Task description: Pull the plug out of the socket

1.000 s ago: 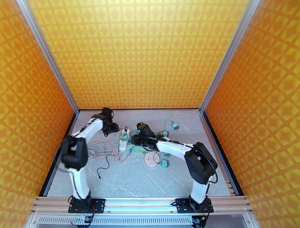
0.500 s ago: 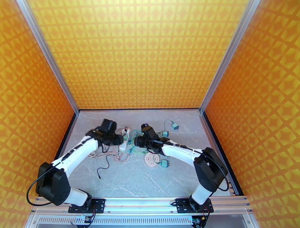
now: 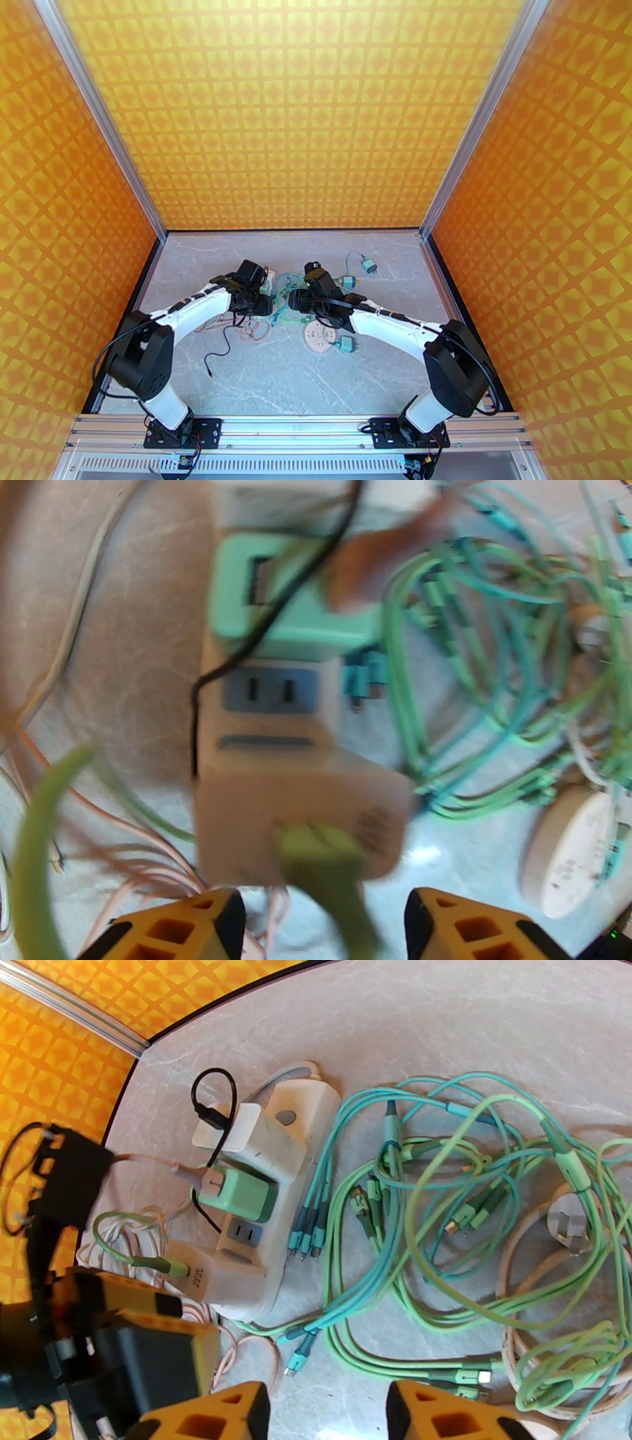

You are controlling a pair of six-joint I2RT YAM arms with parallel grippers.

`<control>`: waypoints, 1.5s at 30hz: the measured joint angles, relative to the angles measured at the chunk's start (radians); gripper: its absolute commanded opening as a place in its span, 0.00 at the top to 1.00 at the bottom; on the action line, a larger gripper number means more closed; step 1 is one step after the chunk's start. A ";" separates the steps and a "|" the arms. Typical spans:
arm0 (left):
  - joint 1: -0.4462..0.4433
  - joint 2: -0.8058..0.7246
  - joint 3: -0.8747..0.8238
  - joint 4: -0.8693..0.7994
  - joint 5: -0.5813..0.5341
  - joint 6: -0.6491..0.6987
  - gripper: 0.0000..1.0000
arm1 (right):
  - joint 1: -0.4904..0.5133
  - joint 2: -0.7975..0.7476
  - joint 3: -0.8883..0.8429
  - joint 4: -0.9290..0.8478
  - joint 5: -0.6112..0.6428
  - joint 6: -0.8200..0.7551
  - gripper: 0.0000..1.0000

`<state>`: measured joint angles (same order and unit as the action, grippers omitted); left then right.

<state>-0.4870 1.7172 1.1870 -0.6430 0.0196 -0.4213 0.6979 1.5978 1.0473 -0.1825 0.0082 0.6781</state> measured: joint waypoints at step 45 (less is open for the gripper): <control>-0.032 0.184 0.143 0.079 -0.194 -0.021 0.59 | 0.001 -0.010 0.187 -0.196 0.000 0.071 0.52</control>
<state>-0.5186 1.9015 1.3304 -0.5640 -0.1741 -0.4423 0.6991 1.5875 1.2339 -0.3782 0.0086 0.7490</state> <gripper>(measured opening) 0.494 0.480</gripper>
